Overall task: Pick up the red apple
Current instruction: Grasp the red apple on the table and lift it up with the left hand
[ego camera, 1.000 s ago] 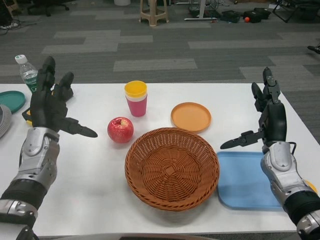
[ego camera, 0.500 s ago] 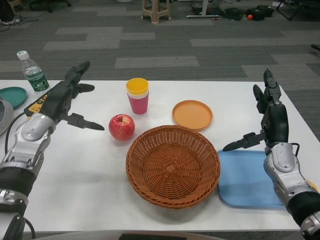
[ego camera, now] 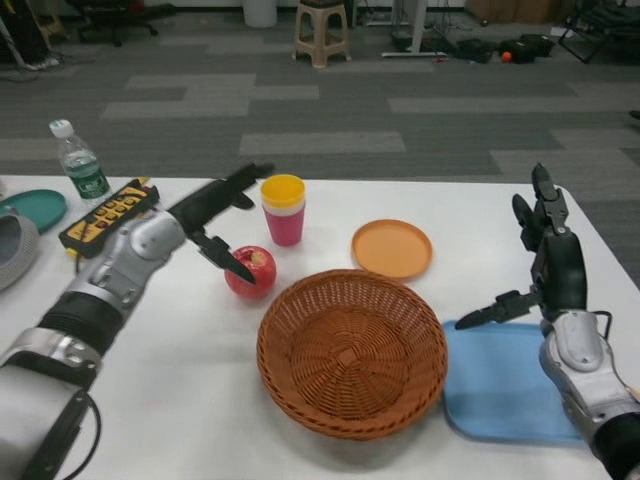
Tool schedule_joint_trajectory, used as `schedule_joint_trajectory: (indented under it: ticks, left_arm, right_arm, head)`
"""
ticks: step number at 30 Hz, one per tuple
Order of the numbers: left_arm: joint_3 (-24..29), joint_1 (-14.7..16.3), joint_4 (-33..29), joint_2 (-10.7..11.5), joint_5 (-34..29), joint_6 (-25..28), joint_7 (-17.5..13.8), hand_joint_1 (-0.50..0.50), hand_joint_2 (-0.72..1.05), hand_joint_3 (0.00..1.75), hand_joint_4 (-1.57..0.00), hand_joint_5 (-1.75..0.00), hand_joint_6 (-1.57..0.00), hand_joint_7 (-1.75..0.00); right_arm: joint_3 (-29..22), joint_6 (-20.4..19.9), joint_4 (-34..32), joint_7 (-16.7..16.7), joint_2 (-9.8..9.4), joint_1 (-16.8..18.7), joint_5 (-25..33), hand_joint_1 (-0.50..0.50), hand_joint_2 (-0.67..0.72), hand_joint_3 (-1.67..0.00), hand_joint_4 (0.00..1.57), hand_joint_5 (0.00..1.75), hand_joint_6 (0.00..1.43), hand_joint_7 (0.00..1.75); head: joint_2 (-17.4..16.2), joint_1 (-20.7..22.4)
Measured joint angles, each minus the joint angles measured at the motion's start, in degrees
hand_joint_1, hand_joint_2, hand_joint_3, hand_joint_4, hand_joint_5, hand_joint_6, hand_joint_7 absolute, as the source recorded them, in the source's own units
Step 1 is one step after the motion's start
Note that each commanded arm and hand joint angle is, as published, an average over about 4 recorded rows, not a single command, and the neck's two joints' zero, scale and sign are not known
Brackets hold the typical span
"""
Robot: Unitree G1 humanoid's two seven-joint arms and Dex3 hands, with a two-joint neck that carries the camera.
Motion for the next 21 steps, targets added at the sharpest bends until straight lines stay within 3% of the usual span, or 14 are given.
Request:
schedule_joint_trajectory:
  ticks: [5, 9, 21]
  left_arm:
    - [-5.18, -3.80, 4.91, -0.63, 3.30, 3.68, -2.40, -0.50, 0.25, 0.00, 0.00, -1.13, 0.00, -0.24]
    - [-6.36, -5.63, 7.32, -1.13, 5.06, 4.37, -3.95, -0.50, 0.25, 0.00, 0.00, -1.13, 0.00, -0.28]
    - [-6.25, -5.90, 7.61, -1.41, 7.70, 5.73, -4.83, -0.50, 0.25, 0.00, 0.00, -1.13, 0.00, -0.28]
  right_arm:
    - [0.03, 0.02, 0.12, -0.05, -0.11, 0.09, 0.04, -0.36, 0.34, 0.00, 0.17, 0.00, 0.00, 0.00]
    - [0.03, 0.02, 0.31, -0.05, -0.12, 0.11, 0.04, -0.35, 0.34, 0.00, 0.17, 0.00, 0.00, 0.00]
    - [0.03, 0.00, 2.04, -0.08, -0.12, 0.06, 0.04, -0.36, 0.34, 0.00, 0.20, 0.00, 0.00, 0.00]
  head:
    - [0.69, -0.38]
    - [0.56, -0.50]
    - [0.00, 1.49]
